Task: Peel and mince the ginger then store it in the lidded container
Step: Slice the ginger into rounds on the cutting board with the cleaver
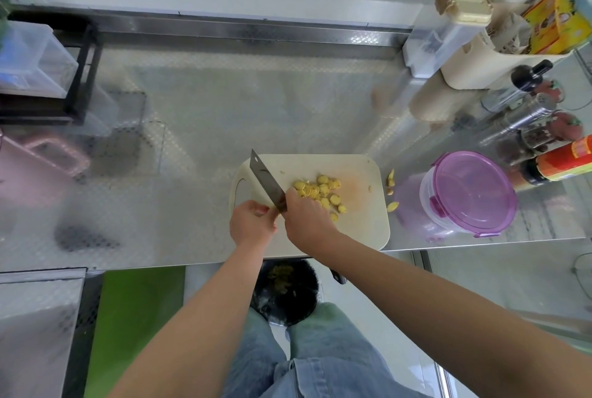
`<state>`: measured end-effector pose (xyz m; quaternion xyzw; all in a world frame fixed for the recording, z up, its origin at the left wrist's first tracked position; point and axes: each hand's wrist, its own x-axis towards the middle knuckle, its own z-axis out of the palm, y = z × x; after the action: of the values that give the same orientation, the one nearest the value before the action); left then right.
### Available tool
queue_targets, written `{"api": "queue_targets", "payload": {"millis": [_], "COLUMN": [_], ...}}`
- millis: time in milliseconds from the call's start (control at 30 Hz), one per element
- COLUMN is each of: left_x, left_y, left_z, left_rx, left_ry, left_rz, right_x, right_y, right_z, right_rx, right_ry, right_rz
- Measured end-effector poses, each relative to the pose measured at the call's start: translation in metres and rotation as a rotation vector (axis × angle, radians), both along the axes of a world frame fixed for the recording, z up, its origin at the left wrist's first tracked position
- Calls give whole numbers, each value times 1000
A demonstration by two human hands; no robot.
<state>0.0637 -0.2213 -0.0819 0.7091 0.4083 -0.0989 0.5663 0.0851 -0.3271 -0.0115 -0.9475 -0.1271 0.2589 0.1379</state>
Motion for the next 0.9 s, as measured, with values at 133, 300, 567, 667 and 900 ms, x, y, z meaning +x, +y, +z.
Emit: {"api": "queue_targets", "payload": {"millis": [133, 300, 567, 667, 900], "left_x": [0, 1, 1, 1, 0], "left_y": [0, 0, 1, -1, 2], "left_z": [5, 9, 5, 11, 8], "left_rx": [-1, 37, -7, 10, -20], "left_ry": [3, 2, 9, 5, -8], "left_rz": [0, -50, -28, -40, -31], "right_x": [-7, 9, -6, -1, 5], "right_y": [-7, 10, -4, 1, 6], "right_z": [1, 6, -2, -2, -15], "right_rx": [-21, -15, -9, -17, -15], "right_ry": [-3, 14, 9, 11, 28], "right_rz": [27, 35, 10, 11, -10]}}
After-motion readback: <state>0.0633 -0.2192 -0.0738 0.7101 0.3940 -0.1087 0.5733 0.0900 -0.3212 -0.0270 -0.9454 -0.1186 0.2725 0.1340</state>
